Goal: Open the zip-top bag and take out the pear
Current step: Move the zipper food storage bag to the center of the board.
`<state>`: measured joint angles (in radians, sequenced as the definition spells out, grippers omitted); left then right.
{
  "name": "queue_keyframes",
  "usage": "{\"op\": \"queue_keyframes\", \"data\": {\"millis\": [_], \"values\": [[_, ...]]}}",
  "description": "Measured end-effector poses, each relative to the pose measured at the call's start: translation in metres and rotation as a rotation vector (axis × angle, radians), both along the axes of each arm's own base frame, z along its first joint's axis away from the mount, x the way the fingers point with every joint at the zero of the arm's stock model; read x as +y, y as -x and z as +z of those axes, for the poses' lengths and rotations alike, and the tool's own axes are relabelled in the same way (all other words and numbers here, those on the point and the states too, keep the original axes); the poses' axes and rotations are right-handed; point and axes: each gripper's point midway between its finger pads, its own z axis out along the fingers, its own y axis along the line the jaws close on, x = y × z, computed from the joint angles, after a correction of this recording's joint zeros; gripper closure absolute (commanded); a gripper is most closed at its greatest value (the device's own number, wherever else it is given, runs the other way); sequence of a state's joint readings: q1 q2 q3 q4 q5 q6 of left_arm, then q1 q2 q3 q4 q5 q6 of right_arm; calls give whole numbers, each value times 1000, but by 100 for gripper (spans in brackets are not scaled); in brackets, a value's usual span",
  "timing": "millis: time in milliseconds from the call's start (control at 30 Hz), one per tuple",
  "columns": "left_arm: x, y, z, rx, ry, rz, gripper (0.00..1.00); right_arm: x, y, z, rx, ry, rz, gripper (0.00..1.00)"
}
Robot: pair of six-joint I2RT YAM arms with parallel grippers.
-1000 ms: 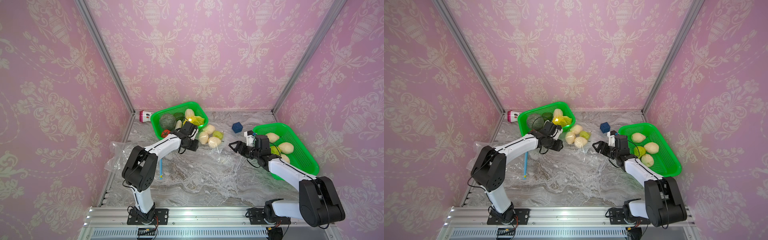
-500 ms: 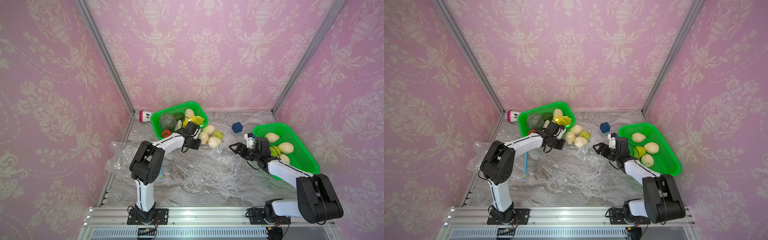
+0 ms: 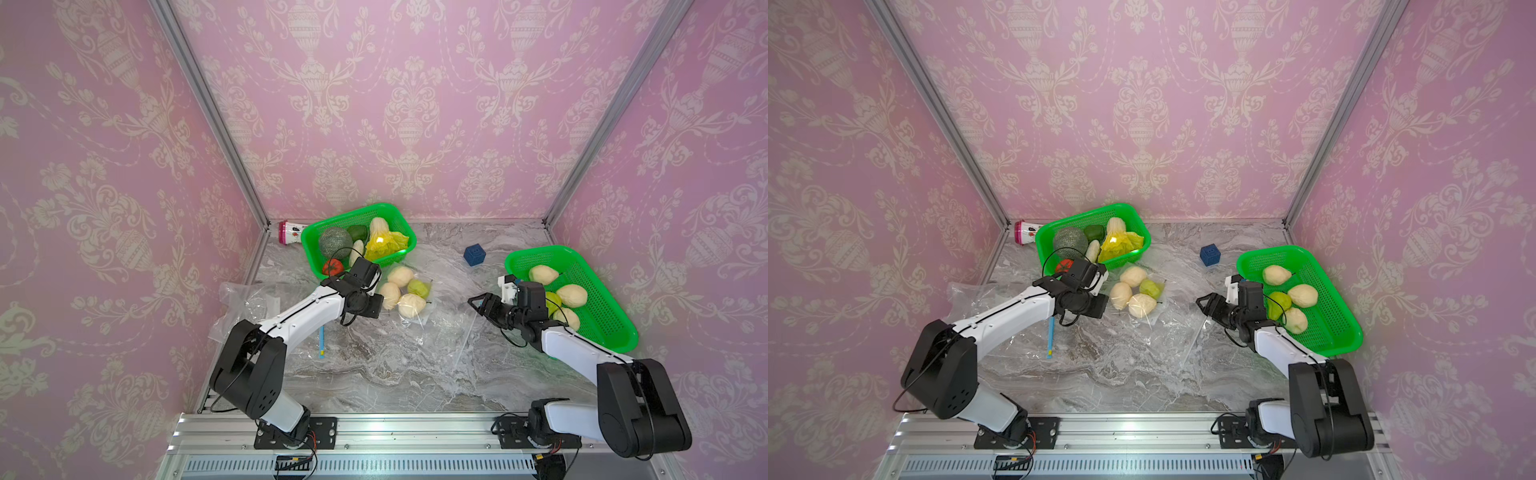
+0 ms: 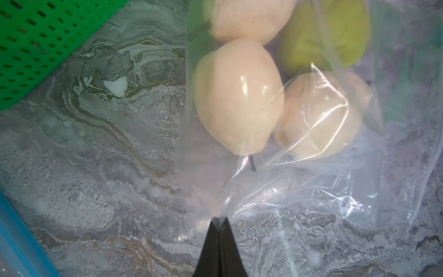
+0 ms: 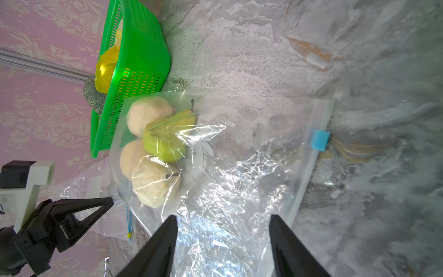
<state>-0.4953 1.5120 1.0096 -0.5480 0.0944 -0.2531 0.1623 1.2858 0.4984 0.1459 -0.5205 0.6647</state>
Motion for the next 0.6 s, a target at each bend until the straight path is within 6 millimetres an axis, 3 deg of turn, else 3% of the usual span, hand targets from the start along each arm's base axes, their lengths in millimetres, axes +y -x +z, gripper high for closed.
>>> {"op": "queue_keyframes", "data": {"millis": [233,367,467,600], "values": [[25,45,-26,102,-32,59,99,-13,10,-2,35,37,-16,51],[30,51,-27,120,-49,64,72,-13,17,-6,61,41,-6,55],[36,52,-17,103,-70,77,61,-13,21,-8,69,43,3,62],[35,41,16,40,-67,74,57,-10,25,-10,80,26,16,63]]}}
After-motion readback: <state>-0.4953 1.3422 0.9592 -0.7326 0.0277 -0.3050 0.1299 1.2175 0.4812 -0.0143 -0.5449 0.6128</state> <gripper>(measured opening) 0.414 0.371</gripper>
